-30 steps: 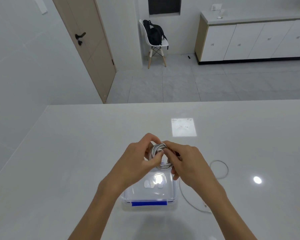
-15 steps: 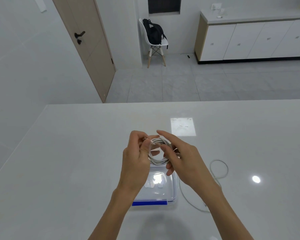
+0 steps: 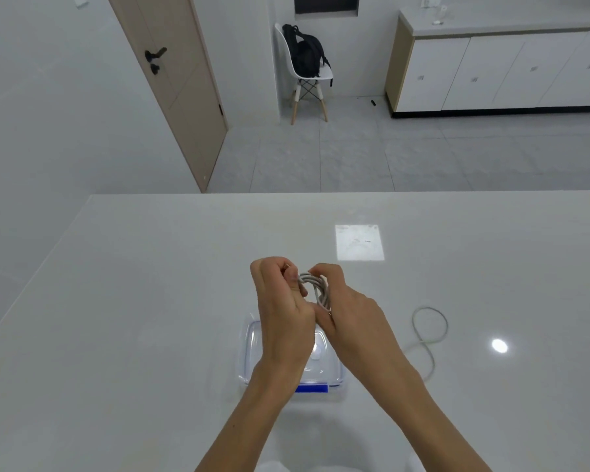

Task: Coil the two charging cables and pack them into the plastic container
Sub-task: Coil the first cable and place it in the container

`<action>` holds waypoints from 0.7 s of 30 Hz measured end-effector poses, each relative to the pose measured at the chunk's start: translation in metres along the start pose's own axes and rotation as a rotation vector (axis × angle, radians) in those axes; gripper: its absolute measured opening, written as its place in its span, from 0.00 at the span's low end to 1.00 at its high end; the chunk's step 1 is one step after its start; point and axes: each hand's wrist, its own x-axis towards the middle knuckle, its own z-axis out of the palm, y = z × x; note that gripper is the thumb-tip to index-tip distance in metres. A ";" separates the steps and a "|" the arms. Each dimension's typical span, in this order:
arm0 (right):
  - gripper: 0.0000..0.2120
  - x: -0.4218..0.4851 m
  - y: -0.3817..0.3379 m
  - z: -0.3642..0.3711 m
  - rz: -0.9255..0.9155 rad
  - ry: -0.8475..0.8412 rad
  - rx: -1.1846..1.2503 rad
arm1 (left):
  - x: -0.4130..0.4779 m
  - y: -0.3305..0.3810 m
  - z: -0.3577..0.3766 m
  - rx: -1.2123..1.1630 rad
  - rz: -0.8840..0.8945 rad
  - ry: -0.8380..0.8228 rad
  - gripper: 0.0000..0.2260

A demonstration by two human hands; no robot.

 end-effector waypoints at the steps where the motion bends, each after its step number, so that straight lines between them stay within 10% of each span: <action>1: 0.19 0.000 -0.001 0.000 0.016 -0.005 0.044 | 0.002 -0.004 -0.001 0.028 0.034 0.021 0.04; 4: 0.20 0.002 -0.002 0.000 0.001 0.032 0.075 | 0.008 -0.006 -0.003 0.032 0.008 0.100 0.05; 11: 0.27 0.005 0.011 0.004 -0.028 0.131 -0.074 | 0.028 0.006 -0.013 -0.791 -0.722 -0.074 0.12; 21: 0.13 0.004 0.030 0.014 0.018 0.191 0.340 | 0.028 -0.005 -0.020 -1.269 -0.968 -0.362 0.14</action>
